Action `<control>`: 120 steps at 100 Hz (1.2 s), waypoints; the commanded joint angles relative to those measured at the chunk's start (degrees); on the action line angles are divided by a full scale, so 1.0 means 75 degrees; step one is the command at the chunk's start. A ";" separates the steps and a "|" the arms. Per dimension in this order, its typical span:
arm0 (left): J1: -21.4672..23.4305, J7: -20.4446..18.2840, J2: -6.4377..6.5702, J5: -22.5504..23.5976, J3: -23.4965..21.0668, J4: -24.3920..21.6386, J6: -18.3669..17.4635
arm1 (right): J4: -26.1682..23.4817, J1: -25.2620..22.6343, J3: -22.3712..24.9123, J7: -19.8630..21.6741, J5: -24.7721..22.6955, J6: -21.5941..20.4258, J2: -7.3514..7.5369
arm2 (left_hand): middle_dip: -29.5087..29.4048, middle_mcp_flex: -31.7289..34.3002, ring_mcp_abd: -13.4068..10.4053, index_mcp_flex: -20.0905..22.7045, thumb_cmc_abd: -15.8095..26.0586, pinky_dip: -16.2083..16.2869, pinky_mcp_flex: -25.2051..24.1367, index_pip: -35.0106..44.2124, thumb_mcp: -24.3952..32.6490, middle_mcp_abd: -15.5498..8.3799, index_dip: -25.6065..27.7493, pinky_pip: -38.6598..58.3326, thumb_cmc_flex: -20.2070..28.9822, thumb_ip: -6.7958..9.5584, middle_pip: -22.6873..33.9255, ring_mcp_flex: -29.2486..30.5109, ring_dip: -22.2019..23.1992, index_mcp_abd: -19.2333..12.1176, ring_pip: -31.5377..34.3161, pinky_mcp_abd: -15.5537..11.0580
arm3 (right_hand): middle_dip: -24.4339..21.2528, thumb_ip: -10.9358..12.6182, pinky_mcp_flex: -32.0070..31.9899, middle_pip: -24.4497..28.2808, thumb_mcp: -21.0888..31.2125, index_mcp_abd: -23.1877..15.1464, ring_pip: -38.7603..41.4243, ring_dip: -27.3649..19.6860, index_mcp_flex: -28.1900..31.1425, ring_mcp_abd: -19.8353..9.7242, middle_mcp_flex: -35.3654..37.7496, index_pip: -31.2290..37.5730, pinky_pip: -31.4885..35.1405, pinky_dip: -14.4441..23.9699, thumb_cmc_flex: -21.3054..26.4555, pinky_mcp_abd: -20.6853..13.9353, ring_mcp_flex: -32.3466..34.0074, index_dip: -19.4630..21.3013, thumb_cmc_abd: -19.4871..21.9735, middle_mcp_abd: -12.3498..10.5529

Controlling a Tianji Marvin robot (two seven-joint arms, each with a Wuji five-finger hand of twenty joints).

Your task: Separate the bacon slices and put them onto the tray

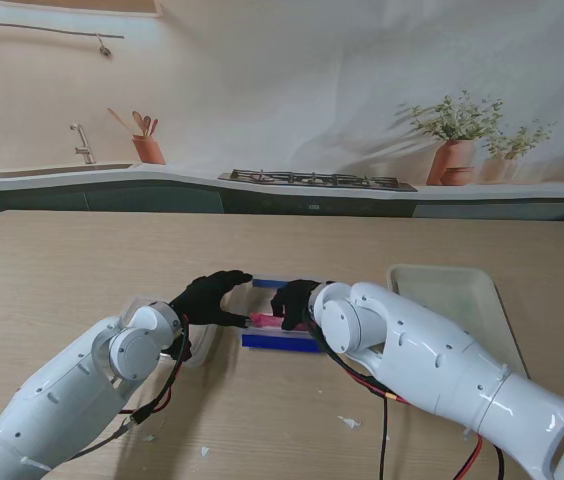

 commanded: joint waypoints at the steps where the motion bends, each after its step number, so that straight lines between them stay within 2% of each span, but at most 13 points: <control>1: 0.0076 -0.0171 -0.0010 0.0012 0.0076 0.0081 0.0008 | -0.0021 -0.0117 0.0041 -0.0032 -0.0183 -0.0153 -0.0075 | -0.0126 0.0007 -0.0174 0.0140 -0.0414 0.0099 -0.0116 0.0106 0.0274 -0.0302 0.0112 -0.0296 0.0205 0.0114 0.0069 -0.0282 0.0003 0.0171 -0.0021 0.0007 | 0.0144 -0.0264 0.0066 0.0153 0.0417 -0.0413 0.0500 0.0249 0.0468 -0.0125 0.0275 0.0733 0.0424 0.0153 0.0399 -0.0120 0.0448 0.0312 -0.0087 0.0004; 20: 0.0078 -0.0160 -0.0012 0.0009 0.0065 0.0088 -0.0001 | -0.0129 -0.0249 0.0309 -0.0399 -0.0677 -0.0600 -0.0049 | -0.0128 0.0002 -0.0177 0.0137 -0.0417 0.0102 -0.0118 0.0102 0.0275 -0.0294 0.0110 -0.0299 0.0217 0.0115 0.0066 -0.0285 0.0002 0.0178 -0.0023 0.0007 | 0.0176 -0.0268 0.0108 0.0225 0.0732 -0.0416 0.0698 0.0399 0.0512 -0.0042 0.0578 0.0776 0.0379 0.0146 0.0360 -0.0049 0.0771 0.0494 -0.0083 0.0250; 59: 0.0059 -0.0165 -0.0011 0.0006 0.0082 0.0113 -0.0035 | -0.0524 -0.0487 0.0730 -0.0513 -0.1118 -0.0826 0.0063 | -0.0129 -0.0003 -0.0188 0.0133 -0.0427 0.0106 -0.0116 0.0096 0.0262 -0.0296 0.0108 -0.0307 0.0202 0.0109 0.0060 -0.0287 0.0000 0.0173 -0.0031 0.0009 | 0.0303 -0.0302 0.0055 0.0279 0.0854 -0.0385 0.0875 0.0574 0.0545 0.0081 0.0661 0.0753 0.0332 0.0147 0.0356 0.0043 0.0817 0.0647 -0.0073 0.0429; 71: 0.0066 -0.0163 -0.0008 0.0017 0.0063 0.0108 -0.0035 | -0.0811 -0.0591 0.0990 -0.0390 -0.1346 -0.0995 0.0166 | -0.0129 -0.0001 -0.0183 0.0134 -0.0425 0.0108 -0.0112 0.0095 0.0263 -0.0302 0.0107 -0.0306 0.0204 0.0109 0.0059 -0.0289 -0.0001 0.0167 -0.0034 0.0009 | 0.0341 -0.0309 0.0049 0.0286 0.0850 -0.0370 0.0893 0.0605 0.0525 0.0072 0.0641 0.0731 0.0342 0.0163 0.0341 0.0045 0.0797 0.0673 -0.0041 0.0438; 93: 0.0075 -0.0159 -0.0005 0.0030 0.0050 0.0104 -0.0037 | -0.1598 -0.1109 0.1967 -0.0141 -0.1806 -0.1547 0.0379 | -0.0126 -0.0003 -0.0187 0.0128 -0.0423 0.0112 -0.0114 0.0094 0.0259 -0.0317 0.0107 -0.0305 0.0193 0.0107 0.0055 -0.0290 0.0000 0.0158 -0.0035 0.0002 | 0.0406 -0.0309 0.0003 0.0306 0.0817 -0.0352 0.0907 0.0644 0.0449 0.0059 0.0555 0.0716 0.0318 0.0173 0.0342 0.0037 0.0742 0.0750 0.0050 0.0428; 120: 0.0092 -0.0170 -0.0002 0.0027 0.0042 0.0078 -0.0030 | -0.2645 -0.2043 0.3649 0.0409 -0.2602 -0.2525 0.0656 | -0.0123 -0.0002 -0.0182 0.0123 -0.0406 0.0114 -0.0114 0.0093 0.0255 -0.0309 0.0106 -0.0301 0.0183 0.0105 0.0053 -0.0291 0.0000 0.0160 -0.0038 0.0009 | 0.0454 -0.0298 -0.0029 0.0302 0.0749 -0.0477 0.0871 0.0653 0.0397 0.0082 0.0539 0.0691 0.0278 0.0175 0.0354 0.0055 0.0729 0.0847 0.0130 0.0473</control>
